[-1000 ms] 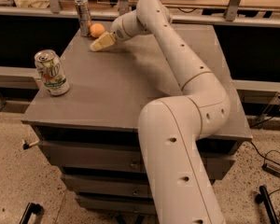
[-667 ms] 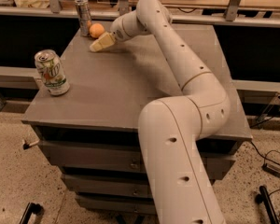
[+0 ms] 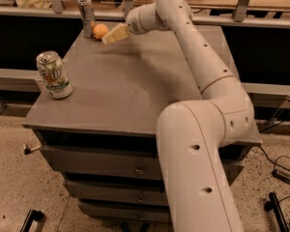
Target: Move orange near redbull can
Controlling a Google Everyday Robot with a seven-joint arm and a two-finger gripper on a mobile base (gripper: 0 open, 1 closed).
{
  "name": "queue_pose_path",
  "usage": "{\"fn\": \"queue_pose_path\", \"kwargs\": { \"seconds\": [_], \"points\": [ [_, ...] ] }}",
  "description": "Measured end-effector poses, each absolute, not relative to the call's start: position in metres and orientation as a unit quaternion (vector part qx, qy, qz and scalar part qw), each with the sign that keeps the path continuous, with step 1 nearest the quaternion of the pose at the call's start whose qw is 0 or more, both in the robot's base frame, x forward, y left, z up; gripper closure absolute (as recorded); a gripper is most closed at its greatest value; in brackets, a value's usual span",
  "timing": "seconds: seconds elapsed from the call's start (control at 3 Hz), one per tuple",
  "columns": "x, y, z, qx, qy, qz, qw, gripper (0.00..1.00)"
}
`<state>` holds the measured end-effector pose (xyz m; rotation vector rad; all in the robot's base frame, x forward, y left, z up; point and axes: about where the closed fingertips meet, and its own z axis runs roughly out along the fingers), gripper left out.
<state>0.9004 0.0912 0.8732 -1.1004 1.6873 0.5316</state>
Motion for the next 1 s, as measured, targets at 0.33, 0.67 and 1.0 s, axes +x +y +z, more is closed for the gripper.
{"fn": "queue_pose_path", "kwargs": {
  "seconds": [0.33,0.67,1.0],
  "points": [
    [0.898,0.055,0.911,-0.436,0.685,0.217,0.542,0.00],
    [0.887,0.014,0.950,-0.431,0.676,0.194,0.566,0.00],
    [0.887,0.014,0.950,-0.431,0.676,0.194,0.566,0.00]
  ]
}}
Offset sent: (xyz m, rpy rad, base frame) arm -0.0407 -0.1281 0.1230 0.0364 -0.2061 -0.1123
